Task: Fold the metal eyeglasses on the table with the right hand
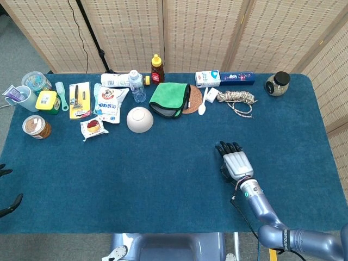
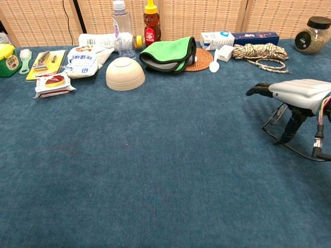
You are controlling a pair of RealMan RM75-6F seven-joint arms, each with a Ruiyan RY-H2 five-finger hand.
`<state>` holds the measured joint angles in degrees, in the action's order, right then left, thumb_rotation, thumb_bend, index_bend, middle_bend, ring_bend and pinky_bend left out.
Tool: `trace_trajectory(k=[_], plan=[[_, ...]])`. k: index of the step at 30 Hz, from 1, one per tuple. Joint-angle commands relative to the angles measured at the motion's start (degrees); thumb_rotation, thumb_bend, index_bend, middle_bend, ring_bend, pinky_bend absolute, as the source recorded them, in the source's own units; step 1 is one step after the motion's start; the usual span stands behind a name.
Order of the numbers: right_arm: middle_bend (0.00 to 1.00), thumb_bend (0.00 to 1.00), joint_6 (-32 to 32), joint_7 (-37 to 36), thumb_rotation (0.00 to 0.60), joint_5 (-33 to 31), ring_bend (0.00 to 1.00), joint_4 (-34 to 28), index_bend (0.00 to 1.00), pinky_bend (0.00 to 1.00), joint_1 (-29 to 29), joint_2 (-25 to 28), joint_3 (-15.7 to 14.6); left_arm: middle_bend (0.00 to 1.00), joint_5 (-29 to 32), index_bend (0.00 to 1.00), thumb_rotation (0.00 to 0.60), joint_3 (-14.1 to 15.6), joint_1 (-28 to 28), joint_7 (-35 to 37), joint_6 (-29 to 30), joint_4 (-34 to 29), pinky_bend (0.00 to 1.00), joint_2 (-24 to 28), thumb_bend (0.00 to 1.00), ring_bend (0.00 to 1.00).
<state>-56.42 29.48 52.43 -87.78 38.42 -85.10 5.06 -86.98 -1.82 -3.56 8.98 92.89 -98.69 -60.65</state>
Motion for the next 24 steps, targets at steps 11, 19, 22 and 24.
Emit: trace_trajectory(k=[11,19,22,24], plan=[[0.00,0.06,-0.62,-1.08,0.600,1.30,0.00,0.61,0.27,0.00,-1.52,1.56,-0.98,0.19,-0.48,0.26,0.539,-0.03,0.19,-0.15,0.11,-0.35,0.00,-0.05,0.26,0.15],[0.00,0.06,-0.17,-1.33,0.600,1.72,0.00,1.53,0.30,0.00,-1.51,1.32,-0.85,0.19,-0.28,0.26,0.541,-0.06,0.06,0.33,0.24,0.01,0.00,-0.04,0.26,0.15],[0.01,0.06,-0.03,-1.37,0.600,1.85,0.00,1.89,0.32,0.00,-1.50,1.27,-0.76,0.19,-0.17,0.26,0.540,-0.02,0.01,0.52,0.20,0.19,0.00,-0.09,0.26,0.15],[0.02,0.06,0.06,-1.23,0.600,1.84,0.00,2.05,0.34,0.00,-1.47,1.28,-0.72,0.19,-0.17,0.26,0.539,-0.02,0.00,0.66,0.21,0.31,0.00,-0.14,0.26,0.15]])
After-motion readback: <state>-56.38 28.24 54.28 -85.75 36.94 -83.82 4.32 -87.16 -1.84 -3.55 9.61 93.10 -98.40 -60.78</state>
